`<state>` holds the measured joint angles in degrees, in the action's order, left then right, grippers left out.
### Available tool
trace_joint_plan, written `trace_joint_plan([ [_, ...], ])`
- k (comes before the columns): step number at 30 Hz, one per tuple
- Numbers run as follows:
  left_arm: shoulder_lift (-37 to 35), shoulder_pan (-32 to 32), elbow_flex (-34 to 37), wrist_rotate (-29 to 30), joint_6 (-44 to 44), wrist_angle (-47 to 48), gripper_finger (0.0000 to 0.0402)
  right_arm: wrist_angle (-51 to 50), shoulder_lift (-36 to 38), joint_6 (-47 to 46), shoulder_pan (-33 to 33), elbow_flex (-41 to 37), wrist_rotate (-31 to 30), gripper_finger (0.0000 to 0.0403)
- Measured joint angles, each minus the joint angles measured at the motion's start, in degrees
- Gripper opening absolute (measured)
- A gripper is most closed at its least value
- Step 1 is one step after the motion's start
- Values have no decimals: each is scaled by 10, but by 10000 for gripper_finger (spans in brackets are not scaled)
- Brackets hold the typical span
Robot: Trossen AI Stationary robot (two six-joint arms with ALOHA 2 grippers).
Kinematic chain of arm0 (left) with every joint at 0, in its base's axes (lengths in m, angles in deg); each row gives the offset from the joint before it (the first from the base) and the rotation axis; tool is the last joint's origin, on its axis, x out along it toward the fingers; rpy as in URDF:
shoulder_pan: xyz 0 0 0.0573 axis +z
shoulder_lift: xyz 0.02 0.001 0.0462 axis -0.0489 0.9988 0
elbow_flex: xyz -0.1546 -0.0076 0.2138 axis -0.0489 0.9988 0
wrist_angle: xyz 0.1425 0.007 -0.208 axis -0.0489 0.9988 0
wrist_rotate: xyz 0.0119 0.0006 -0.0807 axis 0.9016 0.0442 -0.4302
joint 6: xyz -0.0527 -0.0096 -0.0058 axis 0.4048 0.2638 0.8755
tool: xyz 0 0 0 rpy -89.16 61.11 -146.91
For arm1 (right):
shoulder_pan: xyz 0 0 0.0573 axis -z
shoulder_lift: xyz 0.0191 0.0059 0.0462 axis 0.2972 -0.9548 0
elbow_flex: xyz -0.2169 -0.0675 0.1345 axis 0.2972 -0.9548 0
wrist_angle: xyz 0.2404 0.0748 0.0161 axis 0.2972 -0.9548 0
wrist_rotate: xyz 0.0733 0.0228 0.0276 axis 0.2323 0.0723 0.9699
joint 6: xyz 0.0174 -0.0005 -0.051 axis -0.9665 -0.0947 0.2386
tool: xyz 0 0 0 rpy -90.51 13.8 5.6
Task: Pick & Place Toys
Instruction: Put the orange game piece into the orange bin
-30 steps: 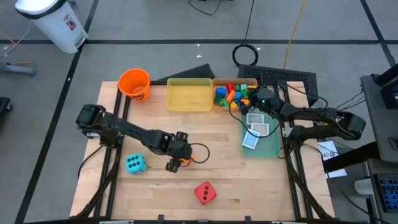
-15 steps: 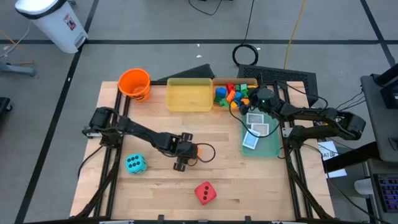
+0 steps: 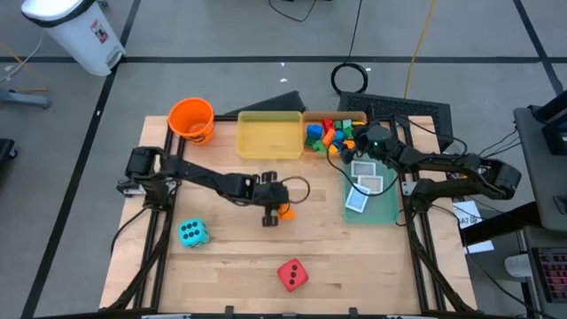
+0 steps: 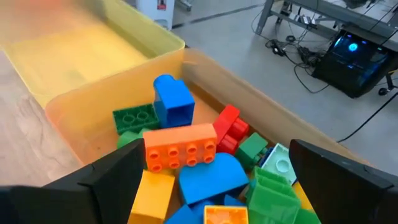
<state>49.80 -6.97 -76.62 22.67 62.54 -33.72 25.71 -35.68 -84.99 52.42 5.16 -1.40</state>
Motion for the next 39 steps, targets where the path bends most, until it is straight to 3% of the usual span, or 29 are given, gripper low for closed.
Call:
trace_joint_plan([
  [7, -26, 49, 0, 36, -35, -99, 3, 12, 1, 13, -1, 0, 51, 366],
  [14, -28, 111, 0, 70, -87, -276, 4, 20, 10, 10, -4, 0, 54, 365],
  [19, -27, 170, 0, 70, -81, -342, 7, 27, 22, 11, -7, 0, 54, 365],
  [25, 3, 235, 1, 2, -50, -386, 6, 25, 29, 9, -8, 0, 54, 365],
  [31, 71, 255, 0, -34, -28, -496, 4, 29, 28, 0, -8, 0, 55, 366],
  [39, 117, 245, -26, -13, -26, -526, 69, 29, 29, 0, -11, 0, 55, 366],
])
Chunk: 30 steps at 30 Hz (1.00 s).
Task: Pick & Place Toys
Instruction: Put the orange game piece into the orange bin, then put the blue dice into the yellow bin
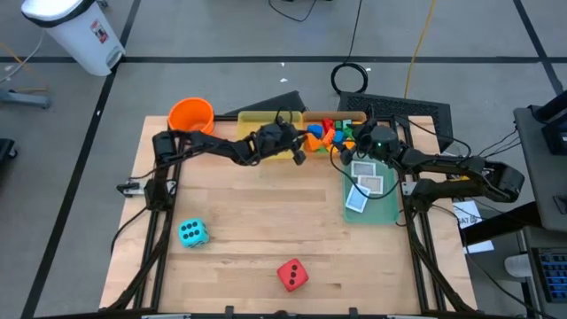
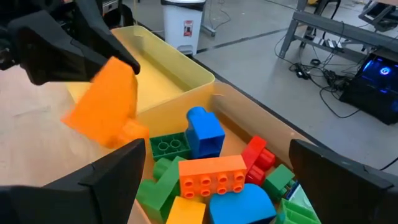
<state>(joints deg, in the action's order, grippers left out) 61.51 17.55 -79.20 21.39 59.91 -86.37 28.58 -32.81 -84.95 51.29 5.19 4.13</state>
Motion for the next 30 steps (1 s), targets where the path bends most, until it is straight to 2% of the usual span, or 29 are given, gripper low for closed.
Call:
trace_joint_plan([
  [6, -10, -14, -6, 66, -6, 9, 134, 0, 0, 1, 0, 0, 0, 365],
  [14, -109, -35, -7, 70, -30, 138, 244, -2, 0, 9, 0, 0, -1, 366],
  [18, -147, -45, -7, 62, -27, 183, 283, -2, 0, 9, 0, 0, 0, 366],
  [24, -220, -75, -6, 56, 2, 326, 311, -6, 0, 10, -8, 0, 0, 366],
  [30, -311, -131, -6, 57, 63, 495, 310, -1, 0, 12, -15, 0, 0, 366],
])
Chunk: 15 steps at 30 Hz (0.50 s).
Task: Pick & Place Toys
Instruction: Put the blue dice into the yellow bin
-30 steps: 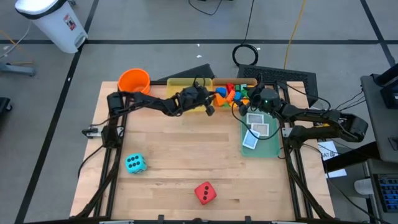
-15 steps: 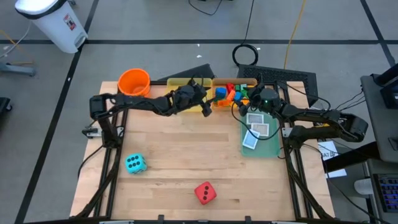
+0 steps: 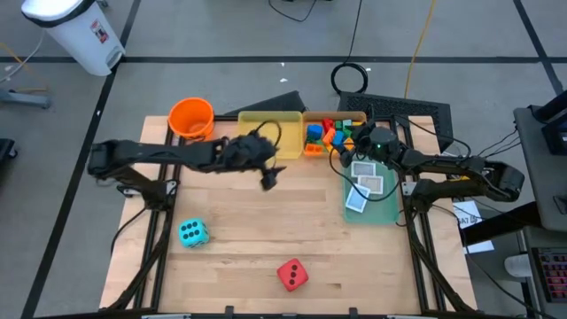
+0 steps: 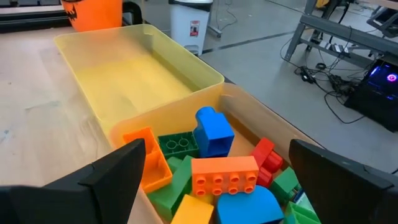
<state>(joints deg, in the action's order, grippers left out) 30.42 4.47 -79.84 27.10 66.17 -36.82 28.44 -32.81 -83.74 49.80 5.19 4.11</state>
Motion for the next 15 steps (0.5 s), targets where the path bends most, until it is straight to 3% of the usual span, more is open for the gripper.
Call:
trace_joint_plan([
  [4, -54, -47, 0, -4, 88, 168, 304, 0, 0, 0, 0, 0, 1, 366],
  [8, -84, -100, 0, -69, 199, 385, 302, -3, 0, -2, 0, 0, 1, 366],
  [12, -88, -163, 0, -120, 349, 580, 302, -3, 0, -2, 0, 0, 1, 366],
  [15, -88, -211, 0, -139, 469, 664, 299, -3, 0, -2, 0, 0, 0, 366],
])
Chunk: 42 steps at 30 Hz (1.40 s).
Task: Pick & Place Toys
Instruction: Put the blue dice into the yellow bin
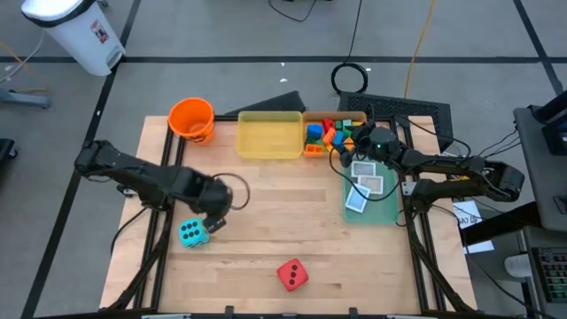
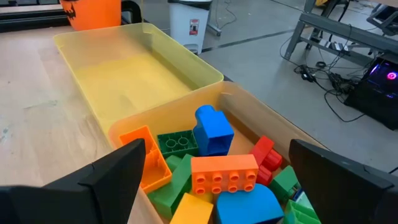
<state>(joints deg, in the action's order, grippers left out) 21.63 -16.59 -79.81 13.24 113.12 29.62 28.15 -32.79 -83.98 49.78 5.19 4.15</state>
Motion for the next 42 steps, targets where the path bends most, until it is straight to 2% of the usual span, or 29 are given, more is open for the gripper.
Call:
trace_joint_plan([
  [3, 0, -43, 0, -30, 101, 28, 295, 0, 0, 0, 0, 0, 0, 366],
  [6, 0, -94, 0, -32, 196, 29, 291, -1, 0, 0, 0, 0, 0, 366],
  [12, 0, -243, 12, -25, 411, 29, 288, -2, 0, 0, 0, 0, 0, 366],
  [16, 10, -315, 56, -40, 487, -5, 283, -3, 0, 0, 0, 0, 0, 366],
  [19, 19, -360, 86, -79, 488, -46, 280, -2, 0, 0, 0, 0, 0, 366],
  [22, 40, -382, 113, -70, 497, -42, 280, -2, 0, 0, 0, 0, 0, 366],
  [26, 63, -386, 147, -20, 508, -52, 280, -1, 0, 0, 0, 0, 0, 366],
  [29, 76, -375, 169, 28, 471, -68, 280, -2, 0, 0, 0, 0, 0, 366],
  [37, 83, -315, 194, 253, 365, -136, 280, -2, 0, 0, 0, 0, 0, 366],
  [39, 83, -297, 194, 272, 358, -162, 280, -3, 0, 0, 0, 0, 0, 366],
  [42, 83, -269, 194, 260, 371, -176, 280, -5, 0, 0, 0, 0, 0, 366],
])
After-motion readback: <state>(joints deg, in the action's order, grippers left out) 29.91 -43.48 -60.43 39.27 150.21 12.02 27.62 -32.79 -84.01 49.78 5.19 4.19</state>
